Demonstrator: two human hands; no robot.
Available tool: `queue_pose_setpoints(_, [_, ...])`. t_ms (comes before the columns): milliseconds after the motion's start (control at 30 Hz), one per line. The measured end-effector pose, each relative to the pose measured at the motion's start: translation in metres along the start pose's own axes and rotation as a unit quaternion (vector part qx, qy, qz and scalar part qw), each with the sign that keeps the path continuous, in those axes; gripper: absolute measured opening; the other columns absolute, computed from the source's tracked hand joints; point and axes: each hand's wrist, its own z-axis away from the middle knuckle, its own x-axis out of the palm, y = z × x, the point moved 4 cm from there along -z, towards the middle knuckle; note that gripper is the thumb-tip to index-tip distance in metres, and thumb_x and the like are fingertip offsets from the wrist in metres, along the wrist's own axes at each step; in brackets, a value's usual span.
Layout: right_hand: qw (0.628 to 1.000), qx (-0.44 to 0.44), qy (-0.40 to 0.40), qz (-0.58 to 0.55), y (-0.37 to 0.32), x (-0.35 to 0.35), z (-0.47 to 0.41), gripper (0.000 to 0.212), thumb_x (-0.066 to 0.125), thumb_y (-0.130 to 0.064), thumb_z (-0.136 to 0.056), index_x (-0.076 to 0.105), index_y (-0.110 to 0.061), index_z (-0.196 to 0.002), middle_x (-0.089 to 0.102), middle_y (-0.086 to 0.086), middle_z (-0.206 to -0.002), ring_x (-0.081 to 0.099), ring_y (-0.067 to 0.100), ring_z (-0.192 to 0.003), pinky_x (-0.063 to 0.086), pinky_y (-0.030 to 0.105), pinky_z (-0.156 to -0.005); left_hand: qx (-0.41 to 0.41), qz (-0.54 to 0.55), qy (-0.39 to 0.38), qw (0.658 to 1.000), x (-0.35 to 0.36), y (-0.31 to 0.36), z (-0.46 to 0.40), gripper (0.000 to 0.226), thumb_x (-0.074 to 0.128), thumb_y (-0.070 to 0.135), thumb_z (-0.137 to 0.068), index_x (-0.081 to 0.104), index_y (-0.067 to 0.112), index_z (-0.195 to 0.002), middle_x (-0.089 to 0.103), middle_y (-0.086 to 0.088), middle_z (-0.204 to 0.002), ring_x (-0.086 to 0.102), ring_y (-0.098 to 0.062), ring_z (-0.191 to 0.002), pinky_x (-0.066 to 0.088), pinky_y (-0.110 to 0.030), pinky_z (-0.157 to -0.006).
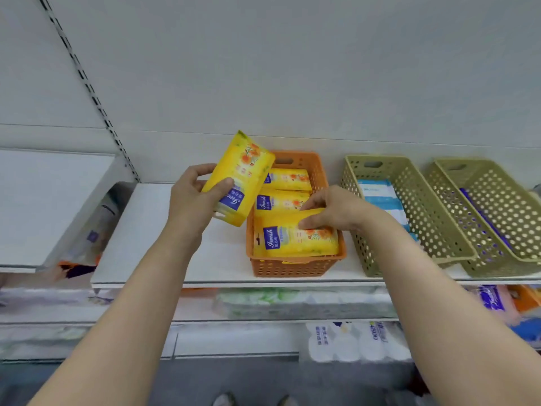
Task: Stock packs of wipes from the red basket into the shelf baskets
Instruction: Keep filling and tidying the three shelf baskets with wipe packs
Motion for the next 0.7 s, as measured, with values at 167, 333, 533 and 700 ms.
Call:
queue_pose_setpoints(167, [0.995,-0.022,0.027,0.096,-0.016,0.024,0.003,0.048,0.081,-0.041,-0.078,0.069,-0.025,-0.121,0.067,-0.004,-0.121,0.063,0.018,-0.107,0.052,0.030,-0.088,-0.006,-0.006,-0.033,0.999,0.004,-0.005,-0.002,0.034,0.076,0.018,-0.085,0.060,0.024,-0.114,0.070,-0.003,-0.100,0.072,-0.005,-0.068,0.053,-0.016,-0.052])
queue_pose_setpoints(333, [0.989,-0.055,0.135,0.032,-0.012,0.034,0.003,0.029,0.082,-0.033,-0.078,0.074,-0.025,-0.104,0.072,-0.005,-0.104,0.067,0.011,-0.083,0.056,0.032,-0.080,-0.023,-0.023,-0.052,0.998,-0.002,-0.007,-0.010,0.038,0.078,0.019,-0.084,0.063,0.019,-0.119,0.072,-0.004,-0.101,0.072,-0.008,-0.069,0.053,-0.017,-0.053])
queue_pose_setpoints(533, [0.931,-0.103,0.224,-0.268,-0.030,-0.011,-0.004,0.054,0.083,-0.048,-0.073,0.064,-0.027,-0.119,0.068,-0.006,-0.111,0.065,0.008,-0.101,0.054,0.024,-0.086,-0.031,-0.092,-0.194,0.976,0.005,0.000,-0.019,0.031,0.077,0.018,-0.083,0.068,0.022,-0.113,0.073,-0.005,-0.102,0.072,-0.009,-0.073,0.051,-0.017,-0.055])
queue_pose_setpoints(700, [0.904,-0.030,0.018,-0.426,-0.037,0.004,-0.017,0.063,0.084,-0.030,-0.066,0.064,-0.005,-0.121,0.070,0.021,-0.116,0.069,0.033,-0.103,0.054,0.052,-0.094,-0.020,-0.070,-0.246,0.967,0.025,0.008,-0.027,0.036,0.078,0.020,-0.082,0.067,0.023,-0.116,0.072,-0.006,-0.109,0.073,-0.014,-0.084,0.056,-0.022,-0.064])
